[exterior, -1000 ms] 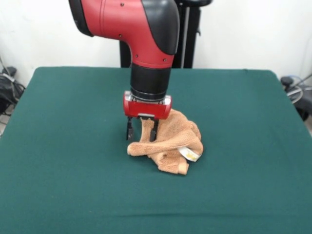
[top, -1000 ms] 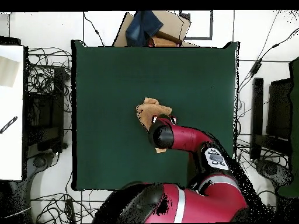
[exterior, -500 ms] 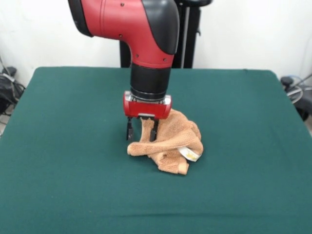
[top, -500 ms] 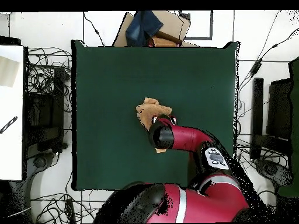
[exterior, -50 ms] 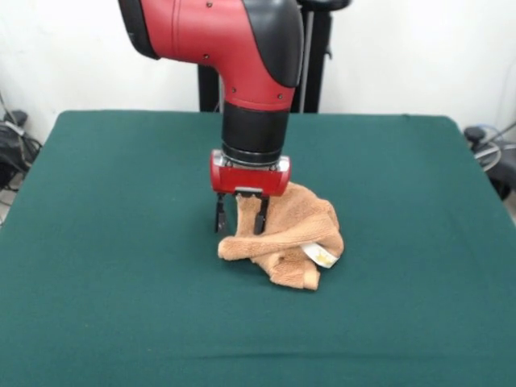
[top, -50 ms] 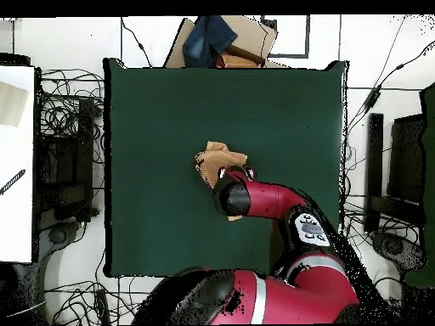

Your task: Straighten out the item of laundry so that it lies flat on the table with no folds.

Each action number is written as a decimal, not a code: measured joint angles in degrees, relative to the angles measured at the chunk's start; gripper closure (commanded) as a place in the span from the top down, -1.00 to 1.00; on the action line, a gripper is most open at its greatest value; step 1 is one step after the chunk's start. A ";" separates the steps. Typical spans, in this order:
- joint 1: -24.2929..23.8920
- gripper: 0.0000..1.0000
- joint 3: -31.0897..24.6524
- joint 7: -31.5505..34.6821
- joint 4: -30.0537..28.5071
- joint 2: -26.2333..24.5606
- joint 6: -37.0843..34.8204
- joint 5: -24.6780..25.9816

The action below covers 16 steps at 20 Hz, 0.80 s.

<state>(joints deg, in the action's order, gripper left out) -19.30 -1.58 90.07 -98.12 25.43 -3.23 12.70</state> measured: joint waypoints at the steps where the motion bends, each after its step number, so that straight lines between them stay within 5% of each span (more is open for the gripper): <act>1: 0.02 1.00 -0.22 0.00 -0.04 0.09 0.00 -0.09; 16: 0.03 1.00 -5.01 0.00 -0.17 1.24 0.00 -0.62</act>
<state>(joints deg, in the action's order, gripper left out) -19.27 -6.59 90.07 -98.29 26.66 -3.23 12.08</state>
